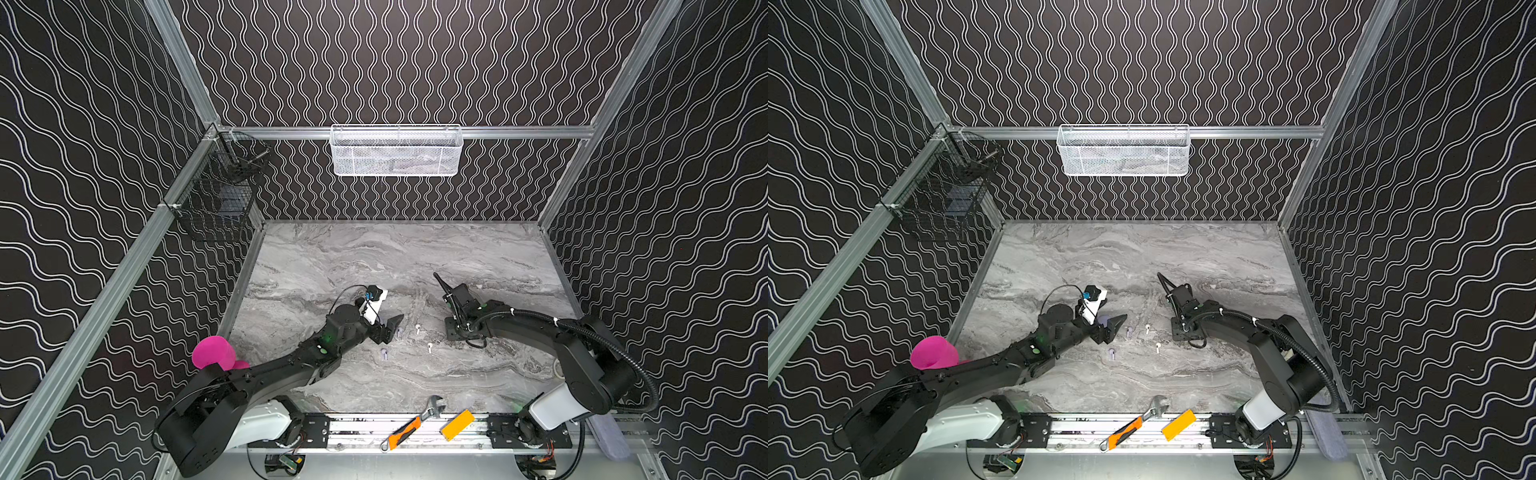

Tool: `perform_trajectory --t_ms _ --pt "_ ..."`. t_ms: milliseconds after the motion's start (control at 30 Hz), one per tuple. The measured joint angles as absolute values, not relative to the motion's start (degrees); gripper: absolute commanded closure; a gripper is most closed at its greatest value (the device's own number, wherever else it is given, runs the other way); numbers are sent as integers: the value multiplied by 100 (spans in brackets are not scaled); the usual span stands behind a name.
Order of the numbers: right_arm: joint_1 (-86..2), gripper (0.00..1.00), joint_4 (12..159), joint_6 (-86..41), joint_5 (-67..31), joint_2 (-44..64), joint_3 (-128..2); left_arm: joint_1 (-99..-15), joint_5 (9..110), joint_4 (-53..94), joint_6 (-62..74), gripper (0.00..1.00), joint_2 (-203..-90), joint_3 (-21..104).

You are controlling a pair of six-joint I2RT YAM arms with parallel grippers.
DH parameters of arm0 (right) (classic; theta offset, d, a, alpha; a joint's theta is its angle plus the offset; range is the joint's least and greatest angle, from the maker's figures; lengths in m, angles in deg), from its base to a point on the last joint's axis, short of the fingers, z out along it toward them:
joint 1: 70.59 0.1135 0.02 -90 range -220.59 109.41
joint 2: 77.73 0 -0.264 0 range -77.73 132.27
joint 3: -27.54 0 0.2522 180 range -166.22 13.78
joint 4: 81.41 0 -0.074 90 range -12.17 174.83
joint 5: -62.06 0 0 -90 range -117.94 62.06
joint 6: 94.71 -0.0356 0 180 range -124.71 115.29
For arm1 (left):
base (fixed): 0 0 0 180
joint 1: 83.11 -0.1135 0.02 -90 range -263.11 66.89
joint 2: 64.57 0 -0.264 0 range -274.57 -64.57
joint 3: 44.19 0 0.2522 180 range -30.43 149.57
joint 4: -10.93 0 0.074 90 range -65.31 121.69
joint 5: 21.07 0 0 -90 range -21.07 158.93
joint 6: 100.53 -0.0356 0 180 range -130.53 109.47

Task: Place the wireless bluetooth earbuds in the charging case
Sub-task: 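Lift the white case toward the left gripper while the left gripper approaches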

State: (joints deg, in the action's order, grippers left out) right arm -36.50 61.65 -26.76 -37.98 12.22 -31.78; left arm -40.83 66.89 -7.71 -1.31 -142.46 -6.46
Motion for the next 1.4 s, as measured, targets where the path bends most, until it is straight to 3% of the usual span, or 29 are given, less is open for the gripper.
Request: perform_trajectory --t_ms 500,867,1100,1400 --pt "-3569 69 6143 -2654 -4061 420 -2996 -4083 6724 -690 -127 13 -14364 -580" --pt "-3462 71 6353 -2628 -4314 -550 -2747 -4083 6658 499 332 13 -14707 639" --pt "-3259 71 6687 -2464 -4273 -1042 -2564 -4101 6256 1784 734 13 -15033 1726" --pt "-2706 71 7616 -2075 -4039 -1881 -2043 -4492 4969 3176 1027 15 -15265 2626"
